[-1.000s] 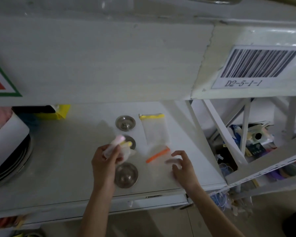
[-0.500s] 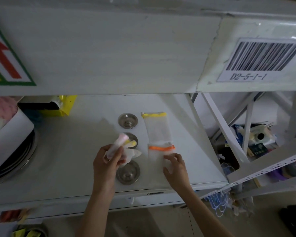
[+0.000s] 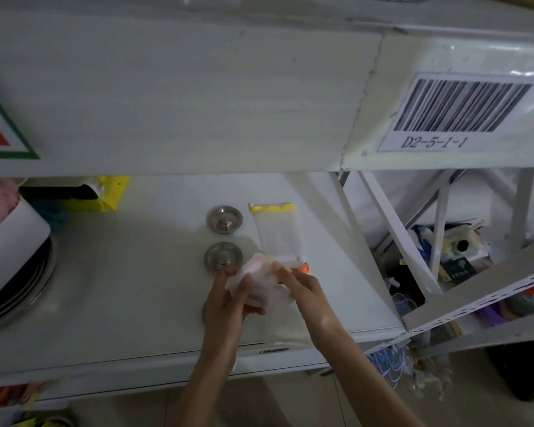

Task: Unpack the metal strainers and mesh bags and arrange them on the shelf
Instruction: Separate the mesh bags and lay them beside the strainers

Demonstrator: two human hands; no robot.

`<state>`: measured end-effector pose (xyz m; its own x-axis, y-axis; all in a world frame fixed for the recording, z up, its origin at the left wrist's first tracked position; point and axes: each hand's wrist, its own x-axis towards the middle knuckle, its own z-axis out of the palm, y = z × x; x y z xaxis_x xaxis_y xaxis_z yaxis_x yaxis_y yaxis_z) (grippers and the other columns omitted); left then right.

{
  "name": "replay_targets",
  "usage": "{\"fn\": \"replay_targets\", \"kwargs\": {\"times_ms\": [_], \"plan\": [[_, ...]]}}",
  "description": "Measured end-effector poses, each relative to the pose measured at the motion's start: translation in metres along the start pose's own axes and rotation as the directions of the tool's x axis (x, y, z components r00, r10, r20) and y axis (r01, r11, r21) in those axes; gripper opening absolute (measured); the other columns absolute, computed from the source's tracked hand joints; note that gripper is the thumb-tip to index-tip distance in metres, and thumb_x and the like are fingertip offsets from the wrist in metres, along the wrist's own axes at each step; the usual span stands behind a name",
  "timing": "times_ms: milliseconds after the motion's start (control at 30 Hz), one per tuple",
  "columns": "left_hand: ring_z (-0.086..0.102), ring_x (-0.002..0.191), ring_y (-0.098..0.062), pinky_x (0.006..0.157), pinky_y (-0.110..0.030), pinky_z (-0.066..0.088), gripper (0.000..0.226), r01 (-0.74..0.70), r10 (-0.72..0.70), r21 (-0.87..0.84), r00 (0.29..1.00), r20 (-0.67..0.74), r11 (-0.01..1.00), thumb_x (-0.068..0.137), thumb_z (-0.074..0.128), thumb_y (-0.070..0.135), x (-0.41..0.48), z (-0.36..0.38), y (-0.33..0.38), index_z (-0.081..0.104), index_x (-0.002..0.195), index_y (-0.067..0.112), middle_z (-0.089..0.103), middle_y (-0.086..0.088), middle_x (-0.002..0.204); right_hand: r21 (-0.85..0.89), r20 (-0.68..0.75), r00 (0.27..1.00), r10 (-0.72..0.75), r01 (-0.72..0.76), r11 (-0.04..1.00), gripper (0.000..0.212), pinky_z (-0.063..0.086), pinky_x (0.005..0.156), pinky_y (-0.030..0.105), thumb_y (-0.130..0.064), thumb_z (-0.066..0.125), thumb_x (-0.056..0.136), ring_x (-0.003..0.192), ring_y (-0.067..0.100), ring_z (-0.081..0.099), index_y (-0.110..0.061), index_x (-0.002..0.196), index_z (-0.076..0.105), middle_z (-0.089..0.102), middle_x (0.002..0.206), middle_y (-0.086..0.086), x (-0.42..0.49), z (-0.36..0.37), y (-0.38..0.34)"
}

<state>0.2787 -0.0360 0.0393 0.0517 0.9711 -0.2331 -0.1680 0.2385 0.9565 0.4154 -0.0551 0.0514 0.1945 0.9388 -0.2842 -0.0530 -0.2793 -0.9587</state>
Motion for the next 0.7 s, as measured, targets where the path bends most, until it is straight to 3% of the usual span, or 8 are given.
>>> {"fn": "replay_targets", "kwargs": {"times_ms": [33,100,300,433,500,600,700], "plan": [[0.066,0.059,-0.014,0.045,-0.020,0.052,0.017,0.005,-0.005,-0.007,1.000,0.003,1.000,0.095,0.058,0.021,-0.001,0.003,0.000,0.057,0.109,0.010,0.069,-0.013,0.086,-0.003,-0.024,1.000,0.004,-0.004,1.000,0.020,0.050,0.075,0.018,-0.031,0.064,0.089,0.081,0.006,0.068,-0.015,0.085,0.075,0.076,0.083,0.000,0.001,0.003,-0.001],[0.067,0.058,-0.011,0.043,-0.022,0.053,0.018,0.010,-0.010,-0.018,1.000,-0.007,1.000,0.098,0.054,0.020,-0.001,0.007,-0.001,0.056,0.114,0.012,0.068,-0.014,0.089,0.002,-0.089,0.996,-0.032,0.033,0.999,0.013,0.049,0.077,0.028,-0.023,0.069,0.086,0.080,0.013,0.068,-0.011,0.086,0.075,0.074,0.082,0.001,0.004,0.002,0.005],[0.064,0.047,-0.006,0.039,-0.021,0.051,0.035,0.024,-0.025,-0.017,0.999,-0.045,1.000,0.101,0.048,0.021,0.001,0.009,-0.004,0.047,0.131,0.003,0.069,-0.008,0.073,0.073,-0.104,0.988,-0.113,0.121,0.990,0.018,0.050,0.090,0.036,-0.018,0.062,0.091,0.094,0.028,0.067,-0.006,0.099,0.073,0.072,0.100,0.023,0.001,-0.009,0.010],[0.064,0.046,-0.012,0.040,-0.021,0.051,0.030,0.021,-0.023,-0.039,0.999,-0.031,0.999,0.101,0.046,0.021,0.001,0.010,-0.003,0.049,0.125,0.003,0.075,-0.012,0.069,0.182,-0.106,0.986,-0.129,0.147,0.972,0.028,0.050,0.094,0.049,-0.026,0.059,0.091,0.103,0.038,0.065,-0.005,0.104,0.072,0.072,0.104,0.021,-0.001,-0.020,0.010],[0.064,0.044,-0.011,0.039,-0.021,0.051,0.030,0.031,-0.033,-0.046,0.999,-0.036,0.998,0.101,0.047,0.019,0.002,0.010,-0.004,0.049,0.124,0.001,0.074,-0.014,0.068,0.217,-0.117,0.984,-0.133,0.156,0.964,0.032,0.052,0.094,0.049,-0.029,0.056,0.091,0.107,0.041,0.064,-0.007,0.108,0.070,0.071,0.109,0.022,0.000,-0.027,0.008],[0.062,0.044,-0.010,0.038,-0.021,0.050,0.030,0.052,-0.055,-0.059,0.997,-0.050,0.997,0.100,0.048,0.015,0.004,0.010,-0.005,0.047,0.124,-0.004,0.066,-0.031,0.081,0.253,-0.126,0.983,-0.136,0.164,0.954,0.032,0.054,0.090,0.044,-0.026,0.051,0.095,0.107,0.037,0.066,-0.005,0.113,0.067,0.071,0.114,0.020,0.004,-0.041,0.006],[0.066,0.050,-0.006,0.038,-0.020,0.050,0.023,0.054,-0.056,-0.073,0.998,-0.026,0.996,0.100,0.048,0.014,0.003,0.010,-0.003,0.050,0.119,0.000,0.071,-0.018,0.078,0.225,-0.177,0.974,-0.140,0.179,0.958,0.030,0.056,0.070,0.037,-0.020,0.046,0.099,0.087,0.034,0.072,0.002,0.117,0.058,0.074,0.110,0.015,0.017,-0.061,-0.002]]}}
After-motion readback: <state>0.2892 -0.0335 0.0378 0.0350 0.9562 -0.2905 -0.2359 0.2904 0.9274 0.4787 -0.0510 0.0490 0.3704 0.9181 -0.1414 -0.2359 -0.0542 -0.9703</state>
